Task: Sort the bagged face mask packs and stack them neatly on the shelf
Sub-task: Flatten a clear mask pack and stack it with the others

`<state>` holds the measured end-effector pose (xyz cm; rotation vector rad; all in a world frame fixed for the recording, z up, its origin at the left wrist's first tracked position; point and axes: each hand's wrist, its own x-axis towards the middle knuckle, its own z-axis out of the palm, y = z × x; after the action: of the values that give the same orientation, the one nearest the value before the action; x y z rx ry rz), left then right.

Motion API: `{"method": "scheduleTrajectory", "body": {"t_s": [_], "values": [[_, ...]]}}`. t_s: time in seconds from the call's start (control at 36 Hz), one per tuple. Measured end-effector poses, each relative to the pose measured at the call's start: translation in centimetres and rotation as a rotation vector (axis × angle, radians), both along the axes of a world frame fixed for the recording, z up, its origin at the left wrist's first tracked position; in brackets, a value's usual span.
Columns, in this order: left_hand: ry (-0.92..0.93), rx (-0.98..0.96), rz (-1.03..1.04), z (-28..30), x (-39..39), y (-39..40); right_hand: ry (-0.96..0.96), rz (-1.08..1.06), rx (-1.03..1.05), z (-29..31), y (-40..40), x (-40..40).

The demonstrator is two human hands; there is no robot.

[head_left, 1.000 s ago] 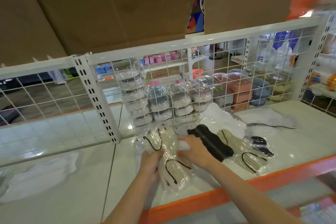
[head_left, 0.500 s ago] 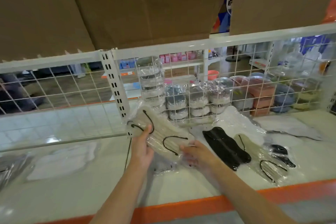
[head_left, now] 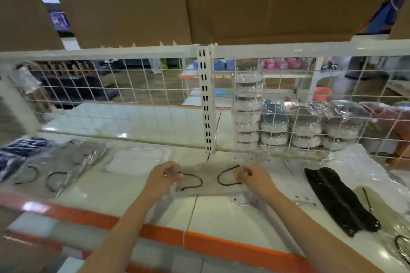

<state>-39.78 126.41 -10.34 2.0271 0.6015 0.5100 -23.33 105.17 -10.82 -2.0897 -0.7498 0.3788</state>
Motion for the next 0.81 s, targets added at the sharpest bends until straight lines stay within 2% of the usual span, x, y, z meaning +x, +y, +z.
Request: {"method": "scheduleTrajectory", "body": {"t_s": [0.08, 0.14, 0.28, 0.42, 0.61, 0.81], "values": [[-0.182, -0.082, 0.15, 1.1, -1.1, 1.1, -0.015, 0.022, 0.09, 0.8, 2.3, -1.1], [-0.237, -0.093, 0.186, 1.1, -2.1, 2.2, 0.006, 0.038, 0.121, 0.5, 3.5, -1.7], [-0.095, -0.139, 0.195, -2.4, -3.5, 3.3, 0.043, 0.145, -0.021, -1.6, 5.1, -2.6], [0.025, -0.136, 0.148, -5.5, -3.4, 3.6, 0.152, 0.055, 0.019, -2.1, 6.2, -3.5], [-0.043, -0.124, 0.197, -4.7, -4.9, 7.2, 0.177, 0.15, 0.008, -1.2, 9.1, -4.9], [0.185, -0.184, 0.119, -2.5, -9.4, 14.8, 0.388, 0.318, 0.012, 0.3, 15.7, -6.7]]}}
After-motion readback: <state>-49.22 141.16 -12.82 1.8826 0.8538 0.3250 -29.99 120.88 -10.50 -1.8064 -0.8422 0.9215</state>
